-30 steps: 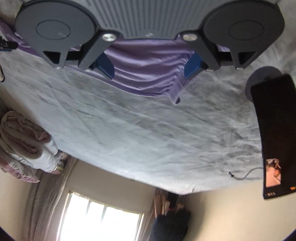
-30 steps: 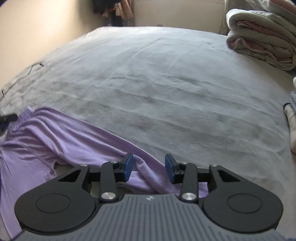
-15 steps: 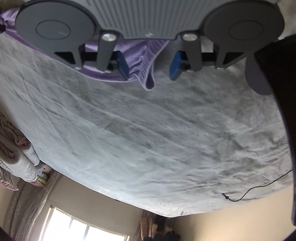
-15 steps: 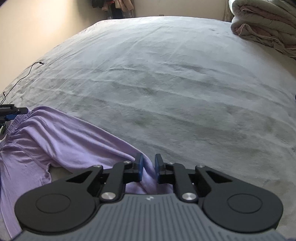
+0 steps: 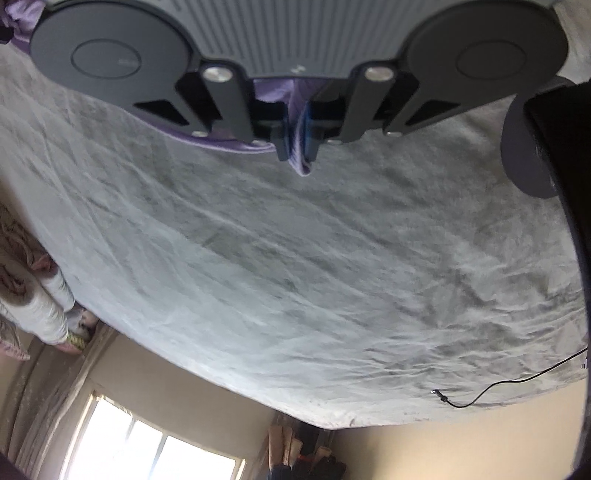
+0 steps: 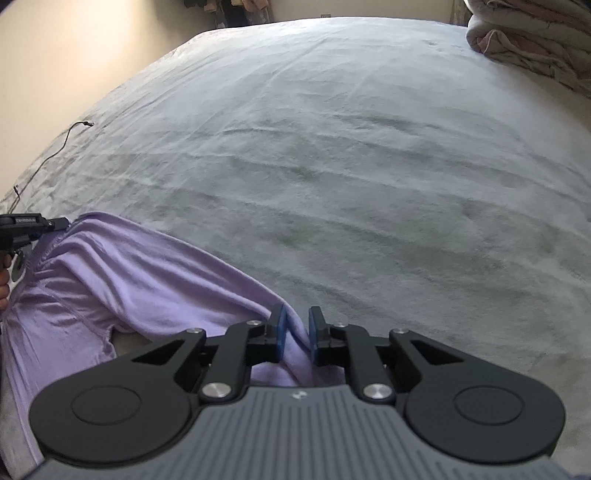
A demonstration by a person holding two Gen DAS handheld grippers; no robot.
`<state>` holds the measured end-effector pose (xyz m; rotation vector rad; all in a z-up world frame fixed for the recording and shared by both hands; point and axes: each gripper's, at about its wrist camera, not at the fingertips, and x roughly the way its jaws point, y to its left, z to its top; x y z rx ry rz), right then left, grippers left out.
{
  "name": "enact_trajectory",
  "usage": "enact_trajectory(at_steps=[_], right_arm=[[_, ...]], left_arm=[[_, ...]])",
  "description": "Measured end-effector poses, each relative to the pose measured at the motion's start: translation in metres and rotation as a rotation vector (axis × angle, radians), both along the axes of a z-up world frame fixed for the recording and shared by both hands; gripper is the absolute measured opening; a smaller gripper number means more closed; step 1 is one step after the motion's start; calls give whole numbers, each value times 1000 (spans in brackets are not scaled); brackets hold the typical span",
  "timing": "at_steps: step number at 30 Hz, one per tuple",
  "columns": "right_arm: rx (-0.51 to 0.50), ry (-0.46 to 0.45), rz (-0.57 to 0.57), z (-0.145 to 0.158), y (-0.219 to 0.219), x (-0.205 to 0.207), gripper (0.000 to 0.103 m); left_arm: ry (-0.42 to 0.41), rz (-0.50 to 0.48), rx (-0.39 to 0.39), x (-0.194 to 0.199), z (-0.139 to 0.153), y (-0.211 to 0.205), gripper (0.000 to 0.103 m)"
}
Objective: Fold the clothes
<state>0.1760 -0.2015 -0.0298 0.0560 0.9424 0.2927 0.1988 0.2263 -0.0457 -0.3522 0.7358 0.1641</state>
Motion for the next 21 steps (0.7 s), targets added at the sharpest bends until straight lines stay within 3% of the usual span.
enact_trajectory(at_steps=[12,21], right_arm=[[-166,-154,-66,29,16,33,1],[-254,-240,-116,15,46,86,1]], left_arm=[[-143,62,68,-12,2,-3,6],[-223,99,198,-12,-4,-12,6]])
